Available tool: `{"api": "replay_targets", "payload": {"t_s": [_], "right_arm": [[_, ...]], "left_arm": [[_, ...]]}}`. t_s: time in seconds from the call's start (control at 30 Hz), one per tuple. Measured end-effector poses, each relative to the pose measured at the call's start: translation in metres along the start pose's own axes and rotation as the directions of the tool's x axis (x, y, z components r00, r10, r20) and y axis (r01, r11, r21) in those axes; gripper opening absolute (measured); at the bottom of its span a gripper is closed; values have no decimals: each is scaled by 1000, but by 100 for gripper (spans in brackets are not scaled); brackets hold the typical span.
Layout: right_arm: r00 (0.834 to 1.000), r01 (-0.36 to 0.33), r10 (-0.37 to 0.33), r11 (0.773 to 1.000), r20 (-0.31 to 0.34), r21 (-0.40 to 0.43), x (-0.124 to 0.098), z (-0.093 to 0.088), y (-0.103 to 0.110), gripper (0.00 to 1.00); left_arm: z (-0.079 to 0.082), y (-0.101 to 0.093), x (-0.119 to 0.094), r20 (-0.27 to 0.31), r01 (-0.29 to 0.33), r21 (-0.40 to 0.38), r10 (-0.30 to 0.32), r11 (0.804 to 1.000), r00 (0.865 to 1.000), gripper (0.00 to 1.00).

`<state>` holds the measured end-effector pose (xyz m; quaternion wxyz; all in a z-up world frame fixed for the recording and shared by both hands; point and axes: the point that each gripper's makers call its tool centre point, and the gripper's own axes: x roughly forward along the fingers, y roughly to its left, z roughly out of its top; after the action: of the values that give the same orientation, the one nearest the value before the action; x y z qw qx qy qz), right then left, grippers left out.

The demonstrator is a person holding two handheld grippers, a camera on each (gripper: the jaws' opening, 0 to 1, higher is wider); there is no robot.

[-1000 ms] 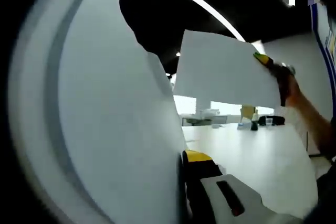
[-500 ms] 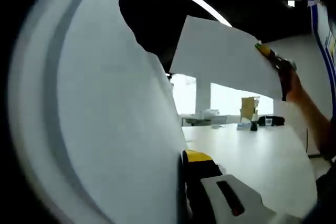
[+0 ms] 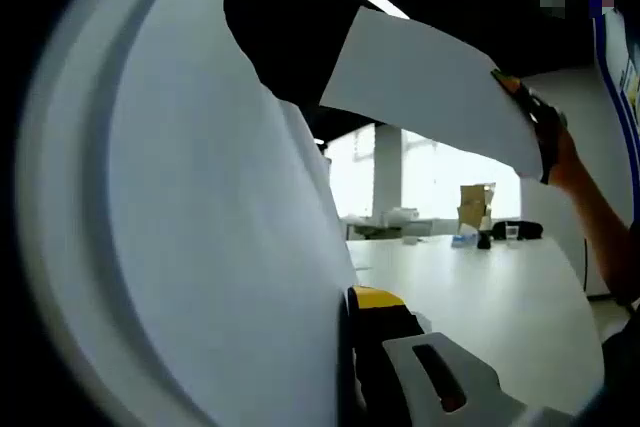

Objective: Organize the stack of printing papers by aligning and flattening the scattered papers on the table

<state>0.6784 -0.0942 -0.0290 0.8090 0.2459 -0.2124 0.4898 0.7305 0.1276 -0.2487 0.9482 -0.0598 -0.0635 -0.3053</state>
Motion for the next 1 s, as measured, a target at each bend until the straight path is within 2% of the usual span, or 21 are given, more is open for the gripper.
{"api": "replay_targets", "payload": {"t_s": [1.0], "right_arm": [[996,-92,93,994,-14,54,-1,-3,19,0]], "left_arm": [[0,3,0,1,1,0,-1,1000,1000,9]]}}
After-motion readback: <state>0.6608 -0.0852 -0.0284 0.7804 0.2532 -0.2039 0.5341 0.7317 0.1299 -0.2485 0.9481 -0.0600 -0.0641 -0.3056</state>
